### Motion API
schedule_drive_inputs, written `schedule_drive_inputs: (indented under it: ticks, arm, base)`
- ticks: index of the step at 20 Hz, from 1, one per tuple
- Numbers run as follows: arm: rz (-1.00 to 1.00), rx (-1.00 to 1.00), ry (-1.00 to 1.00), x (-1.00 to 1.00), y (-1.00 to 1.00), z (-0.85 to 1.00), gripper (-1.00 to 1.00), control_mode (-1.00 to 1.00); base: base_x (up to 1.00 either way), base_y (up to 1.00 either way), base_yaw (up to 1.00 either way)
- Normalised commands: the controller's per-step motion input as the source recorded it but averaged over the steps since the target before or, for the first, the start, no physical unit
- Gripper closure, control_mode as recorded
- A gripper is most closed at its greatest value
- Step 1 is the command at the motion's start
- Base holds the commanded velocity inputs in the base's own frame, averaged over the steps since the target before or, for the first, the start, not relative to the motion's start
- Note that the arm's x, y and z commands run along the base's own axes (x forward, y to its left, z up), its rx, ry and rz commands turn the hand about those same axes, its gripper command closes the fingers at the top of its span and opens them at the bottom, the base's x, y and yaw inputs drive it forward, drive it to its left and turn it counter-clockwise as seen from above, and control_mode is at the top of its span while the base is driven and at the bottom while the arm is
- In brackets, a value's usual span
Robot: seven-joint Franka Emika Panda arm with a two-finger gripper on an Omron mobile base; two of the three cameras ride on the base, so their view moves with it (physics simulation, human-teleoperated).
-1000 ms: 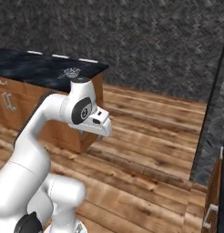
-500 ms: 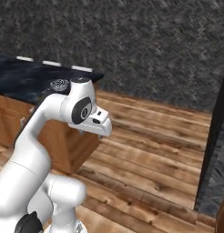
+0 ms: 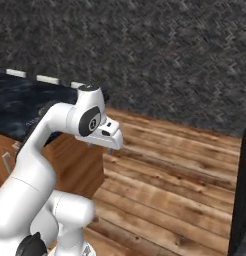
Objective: Pick the strainer and bowl and place them in the sink. Then turn on the water.
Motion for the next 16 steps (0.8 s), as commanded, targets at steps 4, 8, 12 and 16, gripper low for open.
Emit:
schedule_drive_inputs:
  ticks: [4,8,12,16]
  arm:
    - [0.0,0.0,0.0,0.0,0.0,0.0,-1.0,1.0]
    - [0.0,0.0,0.0,0.0,0.0,0.0,-1.0,1.0]
    - [0.0,0.0,0.0,0.0,0.0,0.0,-1.0,1.0]
    - [0.0,0.0,0.0,0.0,0.0,0.0,-1.0,1.0]
  base:
    - [0.93,0.69,-0.05]
    - [0.76,0.91,-0.13]
    - [0.57,1.0,-0.13]
    - [0.31,1.0,-0.08]
